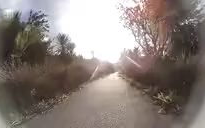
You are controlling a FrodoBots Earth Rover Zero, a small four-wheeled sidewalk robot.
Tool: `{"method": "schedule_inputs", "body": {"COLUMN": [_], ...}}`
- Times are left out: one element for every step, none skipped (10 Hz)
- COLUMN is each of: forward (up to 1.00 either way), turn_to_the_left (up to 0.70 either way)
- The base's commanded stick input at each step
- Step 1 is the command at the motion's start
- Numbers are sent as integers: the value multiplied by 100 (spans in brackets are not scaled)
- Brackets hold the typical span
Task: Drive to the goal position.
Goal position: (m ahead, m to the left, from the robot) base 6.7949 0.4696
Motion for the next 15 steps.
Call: {"method": "schedule_inputs", "body": {"forward": [50,50,50,50,50,50,50,50,50,50,50,50,50,50,50], "turn_to_the_left": [3,3,3,3,3,-14,-47,-47,-47,-47,-47,-47,-47,-47,-47]}}
